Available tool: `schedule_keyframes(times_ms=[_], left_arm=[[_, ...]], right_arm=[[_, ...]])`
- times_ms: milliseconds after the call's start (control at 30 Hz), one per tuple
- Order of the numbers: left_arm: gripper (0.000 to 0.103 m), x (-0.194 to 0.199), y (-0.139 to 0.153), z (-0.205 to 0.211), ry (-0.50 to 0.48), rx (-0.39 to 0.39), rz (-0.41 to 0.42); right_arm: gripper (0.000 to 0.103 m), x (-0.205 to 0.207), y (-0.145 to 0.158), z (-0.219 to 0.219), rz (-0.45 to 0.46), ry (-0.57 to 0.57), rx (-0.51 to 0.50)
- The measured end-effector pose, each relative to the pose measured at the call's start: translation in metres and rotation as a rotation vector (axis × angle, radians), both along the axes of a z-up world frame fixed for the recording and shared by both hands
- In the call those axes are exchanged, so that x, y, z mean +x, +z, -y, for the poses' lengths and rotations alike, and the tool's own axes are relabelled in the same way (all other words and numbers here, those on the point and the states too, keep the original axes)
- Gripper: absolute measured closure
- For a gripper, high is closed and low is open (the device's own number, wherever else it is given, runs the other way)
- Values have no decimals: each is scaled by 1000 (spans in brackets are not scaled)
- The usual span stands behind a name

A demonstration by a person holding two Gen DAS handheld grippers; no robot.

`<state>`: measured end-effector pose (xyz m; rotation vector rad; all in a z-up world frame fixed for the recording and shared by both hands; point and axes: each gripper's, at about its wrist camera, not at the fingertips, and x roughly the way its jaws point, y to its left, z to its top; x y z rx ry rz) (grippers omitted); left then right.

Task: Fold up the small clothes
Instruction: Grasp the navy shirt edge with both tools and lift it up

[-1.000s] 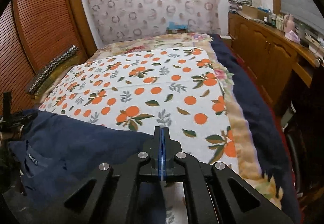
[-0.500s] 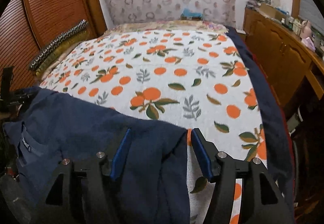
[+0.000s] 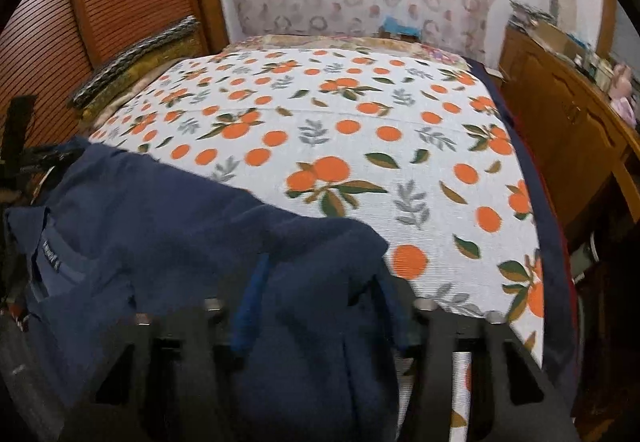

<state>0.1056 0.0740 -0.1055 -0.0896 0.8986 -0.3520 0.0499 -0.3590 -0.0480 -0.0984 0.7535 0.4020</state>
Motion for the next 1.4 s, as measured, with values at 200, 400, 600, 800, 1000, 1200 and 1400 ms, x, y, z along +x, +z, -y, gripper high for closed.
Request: schedule_keyframes(times_ms=[200,400,600,800,1000,1200,1400], left_arm=[[85,-30,41,8,-27,-90,110],[85,-72,134,21,-110,-172,302],[85,-102,208,19,-125,-186,474],[85,-135,274,20,-121,-167,617],[85,-158,308,13,-101,-157,725],[85,-149,331,1,-66,-156,769],[85,-92,312,12,-4,-107,691]], right_arm=[[89,-19,11,2,47,11,34],[90,-67,76,19,215,-36,95],[90,-113,149,38,357,-25,184],[91,-151,210,46,504,7,196],[91,-188,260,52,626,38,182],[91,-199,297,51,693,59,153],[91,-140,280,38,626,36,90]])
